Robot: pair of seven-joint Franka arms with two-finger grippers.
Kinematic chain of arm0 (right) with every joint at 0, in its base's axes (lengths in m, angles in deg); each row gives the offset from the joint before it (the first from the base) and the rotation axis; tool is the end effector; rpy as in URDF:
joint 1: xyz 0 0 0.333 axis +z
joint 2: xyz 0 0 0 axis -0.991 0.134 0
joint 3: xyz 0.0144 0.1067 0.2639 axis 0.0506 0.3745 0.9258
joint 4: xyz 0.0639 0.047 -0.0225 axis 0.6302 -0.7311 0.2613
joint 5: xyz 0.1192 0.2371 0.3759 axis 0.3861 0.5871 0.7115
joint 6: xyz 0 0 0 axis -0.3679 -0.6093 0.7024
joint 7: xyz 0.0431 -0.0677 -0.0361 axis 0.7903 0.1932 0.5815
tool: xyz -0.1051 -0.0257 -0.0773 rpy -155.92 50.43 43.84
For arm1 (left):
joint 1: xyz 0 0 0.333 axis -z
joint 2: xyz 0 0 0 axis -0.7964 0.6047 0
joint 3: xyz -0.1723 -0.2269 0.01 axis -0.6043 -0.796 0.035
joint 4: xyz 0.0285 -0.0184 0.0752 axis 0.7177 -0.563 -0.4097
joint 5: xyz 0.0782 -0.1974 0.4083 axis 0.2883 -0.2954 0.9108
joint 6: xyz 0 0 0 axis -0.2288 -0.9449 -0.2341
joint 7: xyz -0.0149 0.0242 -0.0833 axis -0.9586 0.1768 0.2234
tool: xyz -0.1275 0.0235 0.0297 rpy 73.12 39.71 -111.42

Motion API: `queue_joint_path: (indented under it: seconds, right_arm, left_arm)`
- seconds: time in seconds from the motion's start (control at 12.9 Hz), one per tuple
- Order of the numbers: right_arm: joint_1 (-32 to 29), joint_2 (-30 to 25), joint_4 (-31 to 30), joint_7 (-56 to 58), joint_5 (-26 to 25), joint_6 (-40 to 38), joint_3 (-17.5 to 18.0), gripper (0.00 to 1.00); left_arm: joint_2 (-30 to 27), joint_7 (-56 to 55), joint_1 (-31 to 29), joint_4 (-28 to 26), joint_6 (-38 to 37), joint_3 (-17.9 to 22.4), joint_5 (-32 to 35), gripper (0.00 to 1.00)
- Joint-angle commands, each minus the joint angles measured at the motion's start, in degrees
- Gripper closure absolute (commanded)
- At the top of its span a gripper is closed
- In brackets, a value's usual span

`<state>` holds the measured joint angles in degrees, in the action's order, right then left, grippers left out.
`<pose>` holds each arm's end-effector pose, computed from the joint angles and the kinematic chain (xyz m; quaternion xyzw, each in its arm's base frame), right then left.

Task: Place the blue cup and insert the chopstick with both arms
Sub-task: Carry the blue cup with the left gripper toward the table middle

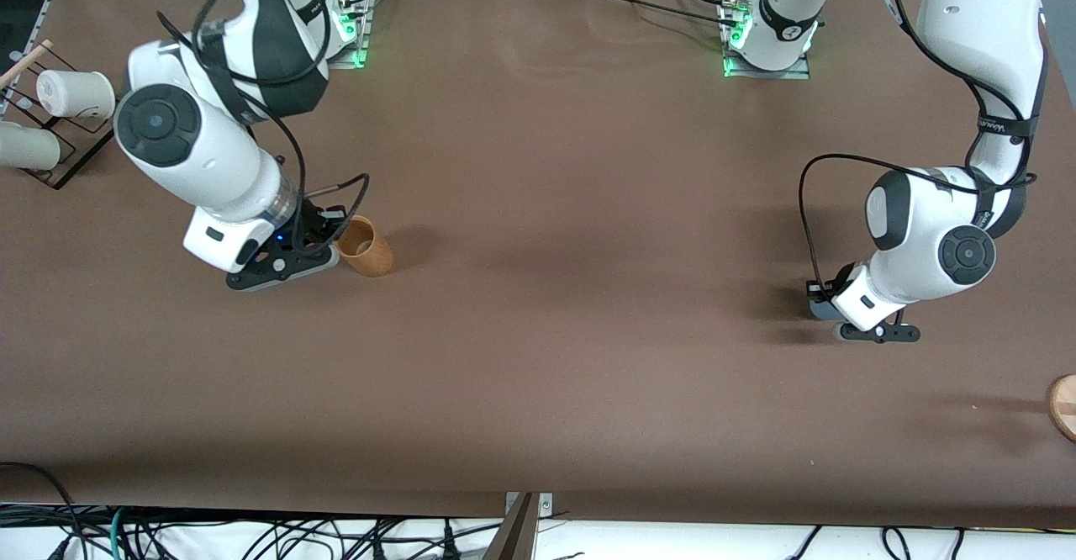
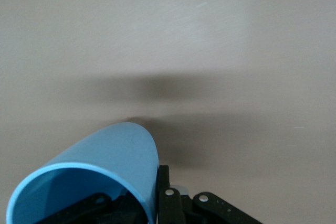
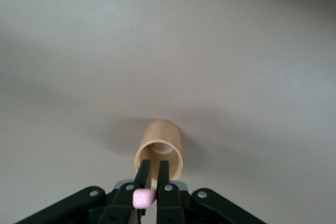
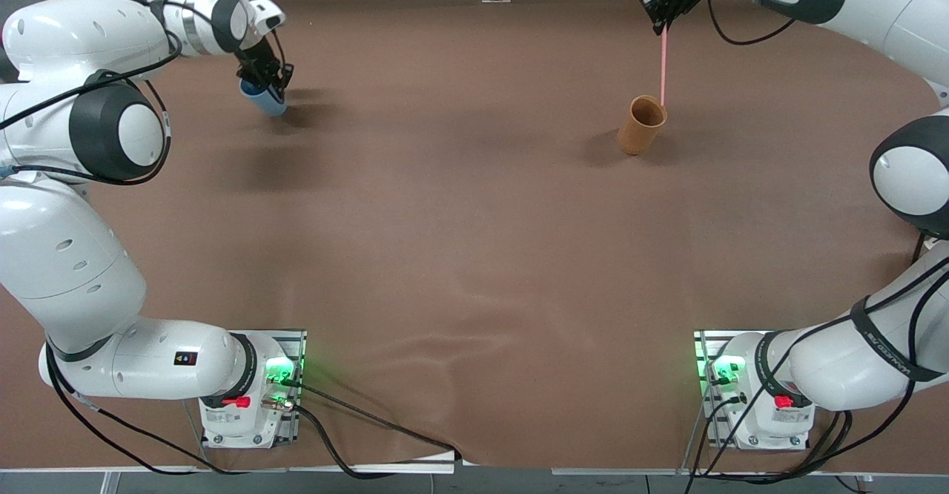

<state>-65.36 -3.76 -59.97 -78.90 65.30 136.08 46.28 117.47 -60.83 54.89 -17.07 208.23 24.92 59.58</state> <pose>0.6714 0.2320 0.4080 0.9860 0.1659 -0.0170 0.0071 0.6810 -0.0193 0.1632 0.9985 -0.0160 -0.0504 0.0164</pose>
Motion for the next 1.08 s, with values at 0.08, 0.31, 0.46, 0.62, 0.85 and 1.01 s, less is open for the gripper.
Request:
queue_joint_path:
  seconds: [0.08,0.31,0.46,0.62,0.85,1.01]
  right_arm:
    - [-1.3,0.54,6.5,4.25,-0.29,-7.13,-0.69,1.0]
    - [-2.7,0.54,7.74,6.63,-0.2,-7.58,-0.69,1.0]
    - [-2.79,0.63,7.83,6.9,-0.11,-7.58,-0.6,1.0]
    - [-2.79,0.72,7.74,6.89,0.07,-7.58,-0.6,1.0]
    - [-2.71,0.8,7.74,6.81,0.24,-7.58,-0.6,1.0]
    - [-2.7,0.8,7.74,6.72,0.33,-7.49,-0.6,1.0]
  left_arm:
    - [-0.3,-11.75,4.03,8.3,-5.7,-7.64,1.13,1.0]
    - [2.5,-18.34,13.86,13.57,-5.7,-7.92,1.04,1.0]
    - [6.1,-22.66,19.5,18.05,-5.7,-7.83,0.96,1.0]
    - [10.49,-25.12,24.07,22.36,-5.7,-7.66,0.96,1.0]
    - [16.3,-31.54,28.3,27.03,-5.44,-7.4,1.04,1.0]
    - [18.5,-32.52,29.45,27.39,-4.74,-7.05,1.13,1.0]
